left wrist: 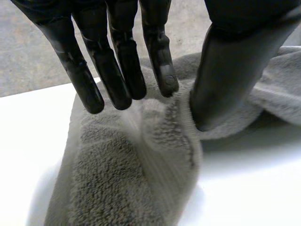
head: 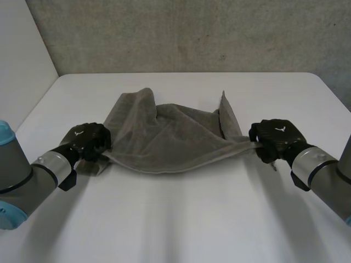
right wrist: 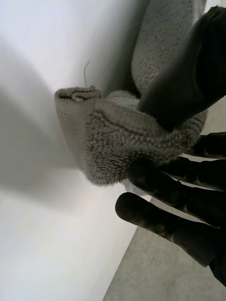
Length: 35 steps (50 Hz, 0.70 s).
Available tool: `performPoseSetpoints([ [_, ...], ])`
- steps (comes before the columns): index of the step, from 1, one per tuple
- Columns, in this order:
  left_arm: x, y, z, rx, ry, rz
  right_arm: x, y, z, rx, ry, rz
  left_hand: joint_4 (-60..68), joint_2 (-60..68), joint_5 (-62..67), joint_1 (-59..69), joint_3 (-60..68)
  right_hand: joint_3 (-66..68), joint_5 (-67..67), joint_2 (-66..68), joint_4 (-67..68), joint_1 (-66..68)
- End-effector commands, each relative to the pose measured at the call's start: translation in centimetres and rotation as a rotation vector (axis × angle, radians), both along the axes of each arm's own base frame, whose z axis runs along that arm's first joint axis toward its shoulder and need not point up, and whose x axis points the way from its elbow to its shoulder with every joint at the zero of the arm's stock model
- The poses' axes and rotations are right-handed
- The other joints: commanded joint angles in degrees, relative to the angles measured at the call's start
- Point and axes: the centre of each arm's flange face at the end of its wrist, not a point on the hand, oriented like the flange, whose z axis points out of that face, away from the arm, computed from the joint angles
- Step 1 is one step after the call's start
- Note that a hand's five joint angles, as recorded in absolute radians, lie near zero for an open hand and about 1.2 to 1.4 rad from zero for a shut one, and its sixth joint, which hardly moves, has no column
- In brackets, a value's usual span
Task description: Fold the towel.
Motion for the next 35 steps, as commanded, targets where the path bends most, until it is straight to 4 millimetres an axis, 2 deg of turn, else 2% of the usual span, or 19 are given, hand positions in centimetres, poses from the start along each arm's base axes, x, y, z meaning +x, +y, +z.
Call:
performPoseSetpoints([
  [1,0.4,-0.2,-0.4,0.003,-0.013,0.043,-1.8,-1.5,1.2,-0.034,-0.016,-0.065,-7.24,-7.05,-6.33,-6.75,-7.53,3.72,2.85,5.44,3.59,2.59],
  [3,0.5,-0.3,-0.4,0.005,-0.016,0.051,-2.7,-1.9,2.4,-0.066,-0.02,-0.095,-7.41,-7.22,-6.49,-6.92,-7.7,3.72,2.85,5.44,3.59,2.59],
  [7,0.3,-0.1,-0.5,0.009,-0.02,0.054,-3.5,-2.3,2.9,-0.081,-0.021,-0.121,-7.58,-7.39,-6.66,-7.08,-7.87,3.72,2.85,5.44,3.59,2.59],
  [14,-0.2,0.3,-1.0,0.03,-0.013,0.038,-3.7,-2.1,2.7,-0.066,-0.02,-0.124,-7.41,-7.22,-6.49,-6.92,-7.7,3.72,2.85,5.44,3.59,2.59],
  [23,-2.2,2.0,-1.4,0.055,-0.013,-0.027,-3.6,-1.9,2.5,-0.057,-0.021,-0.116,-7.58,-7.39,-6.66,-7.08,-7.87,3.72,2.85,5.44,3.59,2.59],
  [31,-2.2,2.1,-2.2,0.062,-0.028,-0.03,-3.8,-2.3,2.9,-0.072,-0.023,-0.123,-7.41,-7.22,-6.49,-6.92,-7.7,3.72,2.85,5.44,3.59,2.59],
  [35,-2.0,1.6,-2.1,0.051,-0.039,0.001,-4.6,-2.9,3.0,-0.076,-0.024,-0.15,-6.57,-6.38,-5.65,-6.08,-6.86,3.72,2.85,5.44,3.59,2.59],
])
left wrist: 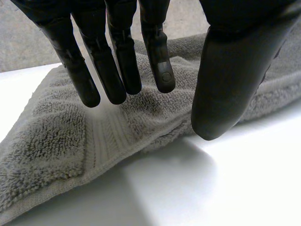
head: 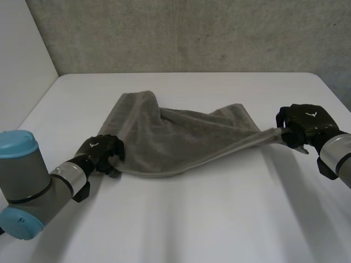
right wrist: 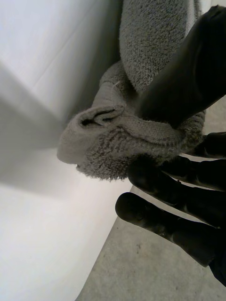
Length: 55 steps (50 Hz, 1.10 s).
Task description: Fold the towel.
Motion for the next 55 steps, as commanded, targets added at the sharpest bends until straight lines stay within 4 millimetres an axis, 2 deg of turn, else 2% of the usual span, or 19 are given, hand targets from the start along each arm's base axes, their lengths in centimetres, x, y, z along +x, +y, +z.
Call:
performPoseSetpoints([
  [1,0.3,-0.6,-0.1,-0.009,-0.014,0.034,-0.9,-0.7,0.3,-0.009,-0.001,-0.028,-0.94,-0.83,0.59,-0.08,-1.02,3.51,2.85,5.44,3.59,2.55],
  [20,0.9,-1.1,0.2,-0.064,-0.096,0.074,-1.4,-0.8,0.8,0.007,-0.001,-0.044,11.34,11.44,12.87,12.2,11.26,3.51,2.85,5.44,3.59,2.55],
  [25,0.9,-0.8,0.1,-0.087,-0.161,0.047,-1.5,-0.9,0.8,0.008,-0.009,-0.049,25.47,25.57,27.0,26.33,25.39,3.51,2.85,5.44,3.59,2.55],
  [26,0.9,-0.7,0.1,-0.087,-0.17,0.04,-1.5,-0.9,0.8,0.008,-0.009,-0.049,36.63,36.73,38.16,37.49,36.54,3.51,2.85,5.44,3.59,2.55],
  [31,1.2,-1.4,1.6,-0.121,-0.165,0.051,-1.5,-1.3,1.5,0.001,-0.022,-0.052,38.06,38.17,39.59,38.92,37.98,3.51,2.85,5.44,3.59,2.55],
  [33,1.3,-1.5,4.5,-0.179,-0.155,0.054,-1.5,-1.3,2.7,0.017,-0.021,-0.046,38.06,38.17,39.59,38.92,37.98,3.51,2.85,5.44,3.59,2.55],
  [34,1.3,-1.5,4.5,-0.18,-0.155,0.054,-1.5,-1.3,2.7,0.017,-0.021,-0.046,38.06,38.17,39.59,38.92,37.98,3.51,2.85,5.44,3.59,2.55],
  [36,1.4,-1.6,6.4,-0.221,-0.146,0.059,-1.3,-1.0,3.8,0.026,-0.021,-0.027,38.06,38.17,39.59,38.92,37.98,3.51,2.85,5.44,3.59,2.55],
  [38,1.8,-1.1,11.3,-0.322,-0.116,0.076,-1.0,-0.1,6.7,0.023,-0.032,0.026,38.06,38.17,39.59,38.92,37.98,3.51,2.85,5.44,3.59,2.55],
  [39,1.8,-1.1,11.3,-0.323,-0.116,0.076,-1.0,-0.1,6.7,0.023,-0.032,0.026,38.06,38.17,39.59,38.92,37.98,3.51,2.85,5.44,3.59,2.55],
  [41,2.4,0.1,16.7,-0.454,-0.077,0.081,-1.6,0.4,10.1,-0.017,-0.046,0.048,38.06,38.17,39.59,38.92,37.98,3.51,2.85,5.44,3.59,2.55],
  [42,2.4,0.2,16.7,-0.455,-0.077,0.081,-1.6,0.4,10.1,-0.017,-0.046,0.048,38.06,38.17,39.59,38.92,37.98,3.51,2.85,5.44,3.59,2.55],
  [43,2.6,0.9,19.2,-0.524,-0.053,0.08,-2.0,0.7,11.9,-0.056,-0.049,0.057,38.06,38.17,39.59,38.92,37.98,3.51,2.85,5.44,3.59,2.55],
  [44,2.6,0.9,19.2,-0.524,-0.053,0.08,-2.0,0.7,12.0,-0.057,-0.049,0.058,38.06,38.17,39.59,38.92,37.98,3.51,2.85,5.44,3.59,2.55],
  [46,2.7,2.6,23.7,-0.643,0.007,0.076,-2.5,1.3,15.3,-0.126,-0.05,0.083,38.06,38.17,39.59,38.92,37.98,3.51,2.85,5.44,3.59,2.55],
  [47,2.7,2.6,23.7,-0.643,0.007,0.076,-2.5,1.3,15.3,-0.126,-0.05,0.083,38.06,38.17,39.59,38.92,37.98,3.51,2.85,5.44,3.59,2.55],
  [49,2.9,3.7,26.1,-0.691,0.069,0.068,-2.7,2.0,17.7,-0.149,-0.052,0.114,38.06,38.17,39.59,38.92,37.98,3.51,2.85,5.44,3.59,2.55],
  [52,2.9,3.9,26.7,-0.693,0.096,0.059,-3.0,2.2,19.3,-0.165,-0.046,0.133,38.06,38.17,39.59,38.92,37.98,3.51,2.85,5.44,3.59,2.55],
  [55,2.9,3.8,26.8,-0.678,0.114,0.046,-3.2,2.0,19.4,-0.165,-0.036,0.135,38.06,38.17,39.59,38.92,37.98,3.51,2.85,5.44,3.59,2.55],
])
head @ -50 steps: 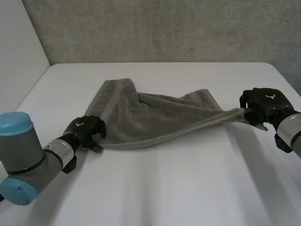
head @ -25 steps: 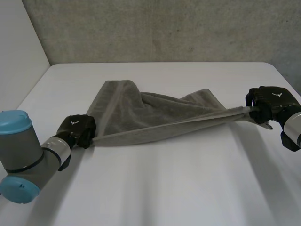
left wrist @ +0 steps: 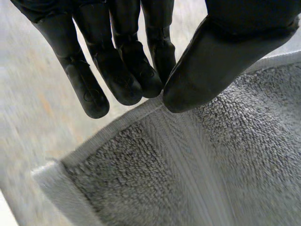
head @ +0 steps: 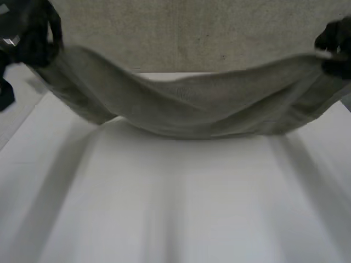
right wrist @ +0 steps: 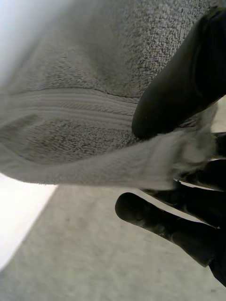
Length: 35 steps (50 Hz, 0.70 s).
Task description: Fold the towel.
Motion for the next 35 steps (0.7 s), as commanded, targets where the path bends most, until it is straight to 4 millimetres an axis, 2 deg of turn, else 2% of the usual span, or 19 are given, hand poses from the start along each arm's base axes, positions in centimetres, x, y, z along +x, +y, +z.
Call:
performPoseSetpoints([
  [1,0.2,0.1,1.2,0.004,0.05,-0.044,-0.6,0.1,2.2,-0.034,0.031,0.029,2.25,2.77,6.46,8.08,3.25,3.49,2.85,4.95,3.58,2.47],
  [3,0.3,-1.0,0.0,0.046,0.044,-0.044,-0.6,-0.5,1.6,-0.023,0.048,0.03,2.25,2.77,6.46,8.08,3.25,3.49,2.85,4.95,3.58,2.47],
  [4,0.2,-2.6,-2.0,0.112,0.038,-0.044,-0.6,-1.5,0.4,0.009,0.064,0.034,2.25,2.77,6.46,8.08,3.25,3.49,2.85,4.95,3.58,2.47],
  [5,0.2,-2.6,-2.0,0.113,0.038,-0.044,-0.1,-2.5,-1.0,0.045,0.083,0.047,2.25,2.77,6.46,8.08,3.25,3.49,2.85,4.95,3.58,2.47],
  [6,0.2,-4.0,-3.9,0.174,0.029,-0.04,-0.1,-2.5,-1.0,0.046,0.083,0.047,2.25,2.77,6.46,8.08,3.25,3.49,2.85,4.95,3.58,2.47],
  [10,-0.4,-7.7,-8.5,0.303,0.017,-0.038,2.3,-4.5,-4.6,0.091,0.202,0.052,2.25,2.77,6.46,8.08,3.25,3.49,2.85,4.95,3.58,2.47],
  [11,-0.4,-7.7,-8.5,0.304,0.017,-0.038,2.3,-4.5,-4.6,0.091,0.202,0.051,2.25,2.77,6.46,8.08,3.25,3.49,2.85,4.95,3.58,2.47],
  [13,-0.9,-8.9,-9.7,0.333,0.013,-0.043,3.7,-6.0,-7.0,0.095,0.309,0.03,2.25,2.77,6.46,8.08,3.25,3.49,2.85,4.95,3.58,2.47],
  [17,-1.9,-12.3,-10.7,0.34,0.018,-0.053,5.2,-7.5,-7.8,0.052,0.375,0.006,2.25,2.77,6.46,8.08,3.25,3.49,2.85,4.95,3.58,2.47],
  [19,-2.1,-13.2,-9.8,0.308,0.024,-0.05,6.1,-8.3,-7.3,0.004,0.374,-0.006,2.25,2.77,6.46,8.08,3.25,3.49,2.85,4.95,3.58,2.47],
  [21,-2.6,-14.4,-6.4,0.2,0.049,-0.031,7.2,-9.7,-4.1,-0.161,0.317,-0.056,2.25,2.77,6.46,8.08,3.25,3.49,2.85,4.95,3.58,2.47],
  [22,-2.6,-14.4,-6.3,0.199,0.05,-0.031,7.2,-9.7,-4.1,-0.162,0.317,-0.056,2.25,2.77,6.46,8.08,3.25,3.49,2.85,4.95,3.58,2.47],
  [23,-3.1,-14.4,-4.0,0.132,0.074,-0.027,7.4,-10.1,-1.9,-0.254,0.256,-0.079,2.25,2.77,6.46,8.08,3.25,3.49,2.85,4.95,3.58,2.47],
  [24,-3.1,-14.4,-4.0,0.131,0.075,-0.027,7.4,-10.1,-1.9,-0.255,0.255,-0.079,2.25,2.77,6.46,8.08,3.25,3.49,2.85,4.95,3.58,2.47],
  [26,-3.5,-13.5,1.5,-0.011,0.138,-0.024,7.2,-10.1,2.9,-0.422,0.116,-0.116,2.25,2.77,6.46,8.08,3.25,3.49,2.85,4.95,3.58,2.47],
  [27,-3.5,-13.5,1.5,-0.011,0.138,-0.024,7.2,-10.1,2.9,-0.423,0.116,-0.116,2.25,2.77,6.46,8.08,3.25,3.49,2.85,4.95,3.58,2.47],
  [29,-2.9,-12.0,6.5,-0.145,0.199,-0.032,7.0,-8.9,6.6,-0.54,0.013,-0.109,2.25,2.77,6.46,8.08,3.25,3.49,2.85,4.95,3.58,2.47],
  [32,-2.7,-11.4,8.1,-0.192,0.223,-0.041,6.9,-7.9,7.9,-0.573,-0.011,-0.094,2.25,2.77,6.46,8.08,3.25,3.49,2.85,4.95,3.58,2.47],
  [35,-2.6,-10.9,9.2,-0.22,0.249,-0.063,7.0,-7.7,7.5,-0.553,-0.004,-0.076,2.25,2.77,6.46,8.08,3.25,3.49,2.85,4.95,3.58,2.47],
])
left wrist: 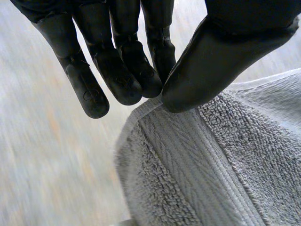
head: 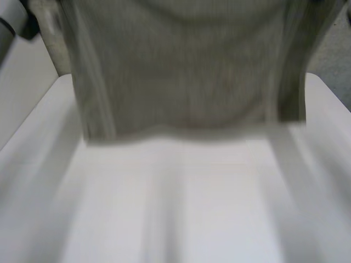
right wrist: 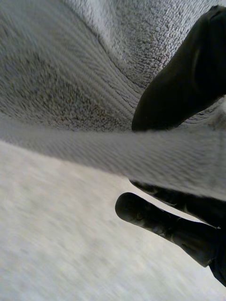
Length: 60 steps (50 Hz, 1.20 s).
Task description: Fold the towel.
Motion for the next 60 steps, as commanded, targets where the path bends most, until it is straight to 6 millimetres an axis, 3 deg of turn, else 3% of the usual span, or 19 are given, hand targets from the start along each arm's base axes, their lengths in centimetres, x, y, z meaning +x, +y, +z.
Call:
performPoseSetpoints([
  [1,0.6,1.9,4.4,-0.112,0.08,-0.029,-0.1,1.7,1.7,-0.024,-0.032,0.077,2.0,2.6,5.96,7.8,3.09,3.45,2.84,4.94,3.58,2.35],
  [5,0.6,1.4,2.2,-0.042,0.064,-0.022,0.0,1.9,-2.1,0.118,0.033,0.141,2.0,2.6,5.96,7.8,3.09,3.45,2.84,4.94,3.58,2.35],
  [7,0.8,0.8,-2.0,0.082,0.037,-0.018,-0.1,2.0,-3.6,0.16,0.065,0.151,2.0,2.6,5.96,7.8,3.09,3.45,2.84,4.94,3.58,2.35],
  [8,0.8,0.7,-2.0,0.083,0.037,-0.018,-0.1,2.0,-3.6,0.16,0.065,0.151,2.0,2.6,5.96,7.8,3.09,3.45,2.84,4.94,3.58,2.35],
  [10,1.4,0.4,-6.7,0.209,-0.008,-0.029,-0.4,2.4,-7.0,0.233,0.15,0.157,2.0,2.6,5.96,7.8,3.09,3.45,2.84,4.94,3.58,2.35],
  [11,1.4,0.4,-6.7,0.21,-0.008,-0.029,-0.4,2.4,-7.0,0.233,0.15,0.157,2.0,2.6,5.96,7.8,3.09,3.45,2.84,4.94,3.58,2.35],
  [12,1.6,0.5,-9.1,0.264,-0.036,-0.047,-0.7,2.8,-8.8,0.272,0.194,0.152,2.0,2.6,5.96,7.8,3.09,3.45,2.84,4.94,3.58,2.35],
  [13,1.6,0.5,-9.1,0.264,-0.036,-0.048,-1.1,3.0,-10.7,0.312,0.236,0.144,2.0,2.6,5.96,7.8,3.09,3.45,2.84,4.94,3.58,2.35],
  [14,1.5,0.8,-11.3,0.304,-0.067,-0.07,-1.1,3.0,-10.7,0.313,0.236,0.143,2.0,2.6,5.96,7.8,3.09,3.45,2.84,4.94,3.58,2.35],
  [15,1.5,1.1,-13.5,0.335,-0.1,-0.082,-1.6,3.2,-12.6,0.355,0.274,0.134,2.0,2.6,5.96,7.8,3.09,3.45,2.84,4.94,3.58,2.35],
  [16,1.5,1.2,-13.5,0.335,-0.101,-0.082,-1.6,3.2,-12.6,0.355,0.275,0.134,2.0,2.6,5.96,7.8,3.09,3.45,2.84,4.94,3.58,2.35],
  [18,1.5,1.9,-17.7,0.376,-0.178,-0.085,-1.9,4.1,-16.3,0.439,0.33,0.14,2.0,2.6,5.96,7.8,3.09,3.45,2.84,4.94,3.58,2.35],
  [19,1.5,1.9,-17.8,0.376,-0.178,-0.085,-1.9,4.1,-16.3,0.44,0.33,0.14,2.0,2.6,5.96,7.8,3.09,3.45,2.84,4.94,3.58,2.35],
  [21,1.6,2.3,-22.1,0.418,-0.254,-0.075,-2.2,4.8,-19.4,0.493,0.351,0.153,2.0,2.6,5.96,7.8,3.09,3.45,2.84,4.94,3.58,2.35],
  [24,1.7,2.5,-23.8,0.435,-0.288,-0.072,-2.7,4.9,-20.6,0.507,0.347,0.144,2.0,2.6,5.96,7.8,3.09,3.45,2.84,4.94,3.58,2.35],
  [26,1.9,2.8,-26.3,0.475,-0.333,-0.068,-3.5,5.0,-22.1,0.52,0.336,0.127,2.0,2.6,5.96,7.8,3.09,3.45,2.84,4.94,3.58,2.35],
  [41,2.2,3.1,-30.0,0.541,-0.356,-0.062,-5.2,4.2,-22.6,0.581,0.202,0.076,2.0,2.6,5.96,7.8,3.09,3.45,2.84,4.94,3.58,2.35],
  [48,2.3,2.5,-30.4,0.522,-0.349,-0.039,-5.7,4.1,-22.5,0.593,0.178,0.065,-25.0,-24.41,-21.05,-19.2,-23.92,3.45,2.84,4.94,3.58,2.35],
  [60,2.6,2.6,-31.0,0.548,-0.349,-0.011,-5.7,4.3,-22.5,0.608,0.161,0.061,-28.26,-27.66,-24.3,-22.46,-27.17,3.45,2.84,4.94,3.58,2.35],
])
